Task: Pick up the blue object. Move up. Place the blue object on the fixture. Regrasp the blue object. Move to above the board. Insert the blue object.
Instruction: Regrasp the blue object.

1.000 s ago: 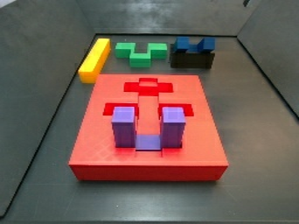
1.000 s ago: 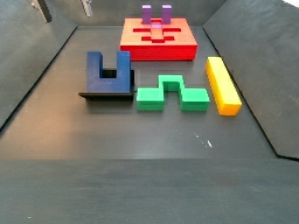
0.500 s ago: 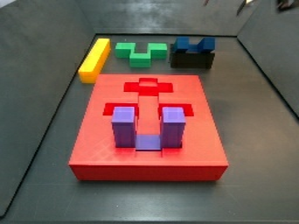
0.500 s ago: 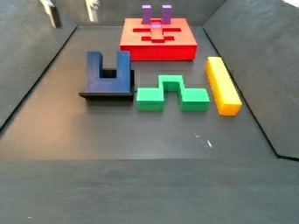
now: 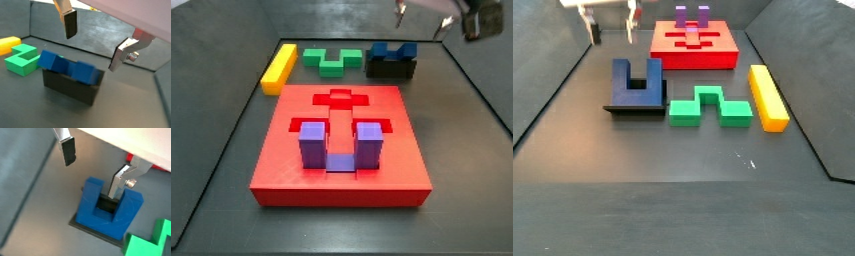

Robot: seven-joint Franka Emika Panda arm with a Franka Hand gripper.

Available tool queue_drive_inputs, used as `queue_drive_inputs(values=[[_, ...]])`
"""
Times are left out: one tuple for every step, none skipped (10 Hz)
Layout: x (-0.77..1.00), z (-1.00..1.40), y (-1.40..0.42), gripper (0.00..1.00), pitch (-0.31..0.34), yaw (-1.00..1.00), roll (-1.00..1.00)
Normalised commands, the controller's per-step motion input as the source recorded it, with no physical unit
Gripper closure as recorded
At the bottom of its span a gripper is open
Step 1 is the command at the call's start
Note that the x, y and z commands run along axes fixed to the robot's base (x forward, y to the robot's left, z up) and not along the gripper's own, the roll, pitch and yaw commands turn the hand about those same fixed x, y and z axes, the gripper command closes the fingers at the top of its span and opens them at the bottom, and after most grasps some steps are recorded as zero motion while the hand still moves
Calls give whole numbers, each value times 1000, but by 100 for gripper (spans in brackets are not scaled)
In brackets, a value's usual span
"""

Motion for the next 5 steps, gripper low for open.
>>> queue_drive_inputs(values=[[-200, 471, -226, 0, -1000, 294, 0], [-34, 311, -189, 0, -1000, 400, 94], [0, 146, -266, 0, -1000, 477, 226], [300, 43, -220, 0, -906, 394, 154], [511, 0, -23, 0, -420, 306, 394]])
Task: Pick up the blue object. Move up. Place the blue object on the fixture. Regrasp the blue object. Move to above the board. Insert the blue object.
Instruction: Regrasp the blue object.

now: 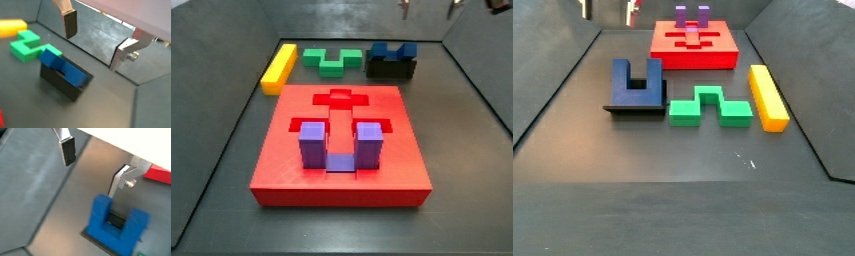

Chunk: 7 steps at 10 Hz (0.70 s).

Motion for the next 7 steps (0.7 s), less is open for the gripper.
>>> queue_drive_inputs(values=[[574, -140, -20, 0, -37, 306, 629], [454, -226, 0, 0, 0, 446, 617], [314, -257, 0, 0, -11, 574, 511], [149, -386, 9, 0, -51, 706, 406], [97, -471, 46, 0, 0, 831, 217], [237, -437, 26, 0, 0, 794, 160], [331, -391, 0, 0, 17, 703, 237]])
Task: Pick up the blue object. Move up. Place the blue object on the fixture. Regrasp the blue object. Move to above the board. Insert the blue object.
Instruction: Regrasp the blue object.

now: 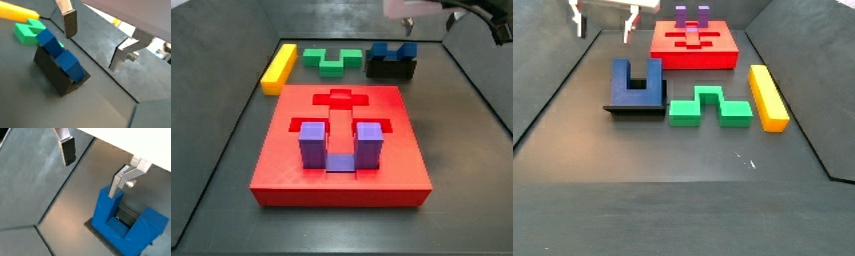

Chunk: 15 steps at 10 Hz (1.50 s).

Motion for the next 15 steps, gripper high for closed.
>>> queue_drive_inputs(values=[[51, -211, 0, 0, 0, 486, 317], [-174, -143, 17, 0, 0, 146, 269], [-243, -140, 80, 0, 23, 149, 154], [-197, -220, 100, 0, 83, 274, 297], [-11, -209, 46, 0, 83, 377, 211], [66, -200, 11, 0, 60, 451, 69], [206, -266, 0, 0, 77, 489, 106], [100, -257, 0, 0, 31, 546, 426], [69, -189, 0, 0, 31, 534, 431], [0, -160, -6, 0, 0, 220, 309], [0, -151, -54, 0, 43, 37, 406], [0, -143, -106, 0, 29, 0, 380], [-17, -200, -103, 0, 0, 0, 323], [-23, -229, -94, 0, 0, 0, 394], [-37, -206, -51, 0, 0, 0, 454]])
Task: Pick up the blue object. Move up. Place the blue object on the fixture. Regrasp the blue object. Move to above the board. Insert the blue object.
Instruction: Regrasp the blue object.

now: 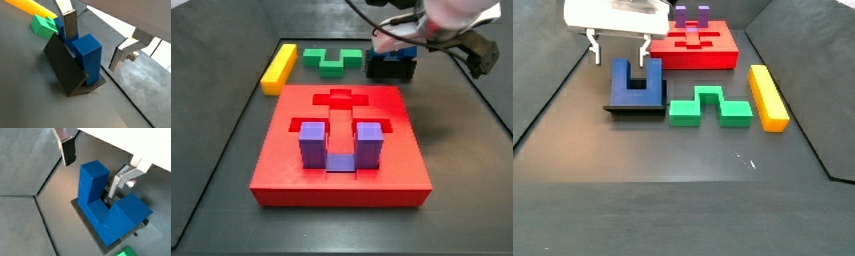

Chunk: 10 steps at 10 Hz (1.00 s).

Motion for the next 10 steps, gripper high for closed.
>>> queue_drive_inputs(values=[[-80, -123, 0, 0, 0, 0, 320], [-11, -111, 0, 0, 0, 0, 354], [0, -77, 0, 0, 49, 0, 297], [126, -154, -66, 0, 100, -57, 274], [174, -180, -97, 0, 89, -163, 243], [94, -60, 0, 0, 111, -174, 157], [0, 0, 0, 0, 23, -14, 0], [0, 0, 0, 0, 0, 0, 11], [0, -51, 0, 0, 20, -11, 60], [0, -66, 0, 0, 49, -54, 94]])
